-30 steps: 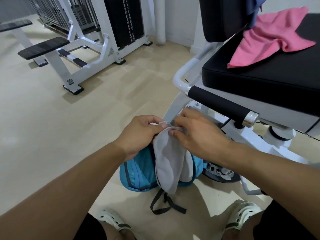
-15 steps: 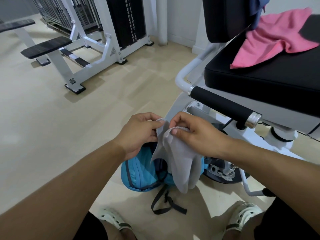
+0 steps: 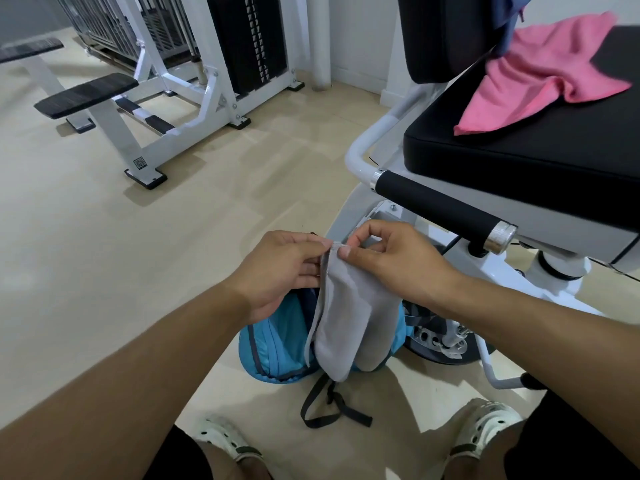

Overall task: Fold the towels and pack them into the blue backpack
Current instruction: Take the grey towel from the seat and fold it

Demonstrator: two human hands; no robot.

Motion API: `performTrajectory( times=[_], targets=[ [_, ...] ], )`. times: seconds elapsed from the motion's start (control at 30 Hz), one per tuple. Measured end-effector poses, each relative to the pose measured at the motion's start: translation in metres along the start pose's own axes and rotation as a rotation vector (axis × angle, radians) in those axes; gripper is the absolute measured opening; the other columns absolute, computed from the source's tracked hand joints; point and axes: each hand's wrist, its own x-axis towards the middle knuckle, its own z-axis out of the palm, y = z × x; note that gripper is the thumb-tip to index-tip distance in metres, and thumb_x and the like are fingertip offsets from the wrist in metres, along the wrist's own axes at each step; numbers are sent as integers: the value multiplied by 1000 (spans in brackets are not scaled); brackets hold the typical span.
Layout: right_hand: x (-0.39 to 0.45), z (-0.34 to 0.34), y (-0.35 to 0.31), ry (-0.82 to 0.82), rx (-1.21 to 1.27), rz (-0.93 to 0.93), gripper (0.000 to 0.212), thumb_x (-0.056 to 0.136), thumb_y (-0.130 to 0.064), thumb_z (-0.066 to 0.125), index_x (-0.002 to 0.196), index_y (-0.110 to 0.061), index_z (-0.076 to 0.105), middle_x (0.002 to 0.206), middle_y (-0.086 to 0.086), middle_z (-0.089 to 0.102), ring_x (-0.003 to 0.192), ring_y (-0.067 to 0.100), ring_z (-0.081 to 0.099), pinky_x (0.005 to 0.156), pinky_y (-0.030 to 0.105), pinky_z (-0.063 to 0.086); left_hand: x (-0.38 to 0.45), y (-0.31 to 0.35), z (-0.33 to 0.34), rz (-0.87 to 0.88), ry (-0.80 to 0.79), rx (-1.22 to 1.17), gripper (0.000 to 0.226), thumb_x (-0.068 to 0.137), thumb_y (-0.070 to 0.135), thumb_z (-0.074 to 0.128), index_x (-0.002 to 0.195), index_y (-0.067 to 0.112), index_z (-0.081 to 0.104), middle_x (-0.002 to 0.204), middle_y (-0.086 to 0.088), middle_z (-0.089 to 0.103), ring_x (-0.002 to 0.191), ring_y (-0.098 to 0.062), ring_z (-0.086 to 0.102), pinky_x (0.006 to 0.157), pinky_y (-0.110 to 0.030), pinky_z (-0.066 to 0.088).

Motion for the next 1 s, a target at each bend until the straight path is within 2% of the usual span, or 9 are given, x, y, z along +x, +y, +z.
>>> performTrajectory(
  times=[0.1,0.27,0.4,0.53,0.67,0.83,1.0],
  targets=[
    [1,-1,2,16,-10,5,21,87,-40,77,85,-20,70,83,23,71,64,17,56,63,32,43,0,0,1,2,16,-21,24,100,15,59,110,-2,73,102,-20,77,93,-30,74,91,-39,60],
    [0,-1,2,23,-15,-3,22,87,-41,76,84,-20,70,77,22,70,61,16,50,61,31,39,-1,0,3,-8,-5,-87,29,101,18,57,110,-5,73,103,-23,76,99,-35,74,93,-42,58],
    [1,-1,1,21,-2,19,25,89,-43,74,85,-18,70,69,15,66,58,13,48,54,23,37,-2,0,5,3,-3,-110,28,102,13,53,112,-5,72,103,-22,76,98,-33,74,92,-41,59],
    [1,-1,2,12,28,31,26,90,-44,73,87,-18,71,86,24,72,62,15,55,61,28,42,-4,0,7,14,-5,-113,27,102,11,51,110,-3,73,102,-21,76,98,-32,74,92,-40,59],
    [1,-1,1,3,30,32,24,91,-44,72,87,-20,71,86,19,75,65,13,61,60,24,46,-5,-1,7,31,-29,-79,25,99,18,61,110,0,74,104,-18,77,102,-31,74,95,-39,58],
    [0,-1,0,2,21,33,17,95,-37,69,90,-21,73,85,9,77,67,7,67,57,15,48,-5,-5,6,71,-20,-28,24,94,16,68,111,1,75,105,-17,77,104,-30,73,94,-37,59],
    [-2,-1,0,-8,51,19,18,97,-36,66,93,-19,73,87,10,77,72,12,70,67,23,52,-5,-4,7,89,-12,-17,21,96,15,65,110,4,76,104,-14,78,100,-26,75,91,-34,60]
  ],
)
